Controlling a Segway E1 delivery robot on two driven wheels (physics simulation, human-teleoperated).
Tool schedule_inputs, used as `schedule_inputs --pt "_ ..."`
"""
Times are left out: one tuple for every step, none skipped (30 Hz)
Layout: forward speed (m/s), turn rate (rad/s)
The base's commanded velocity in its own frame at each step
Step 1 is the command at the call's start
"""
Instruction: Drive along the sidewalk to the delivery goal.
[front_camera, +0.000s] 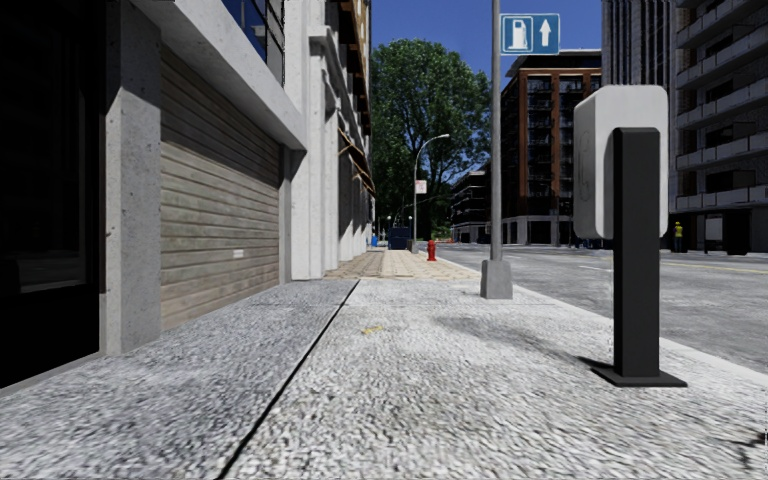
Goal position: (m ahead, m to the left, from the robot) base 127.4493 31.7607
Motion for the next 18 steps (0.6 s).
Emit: schedule_inputs --pt "2.00 0.00" --pt "2.00 0.00" --pt "2.00 0.00" --pt "2.00 0.00" --pt "2.00 0.00" --pt "2.00 0.00" --pt "2.00 0.00" --pt "2.00 0.00" --pt "2.00 0.00" --pt "2.00 0.00" --pt "2.00 0.00" --pt "2.00 0.00" --pt "2.00 0.00" --pt "2.00 0.00" --pt "2.00 0.00" --pt "2.00 0.00" --pt "2.00 0.00" --pt "2.00 0.00"
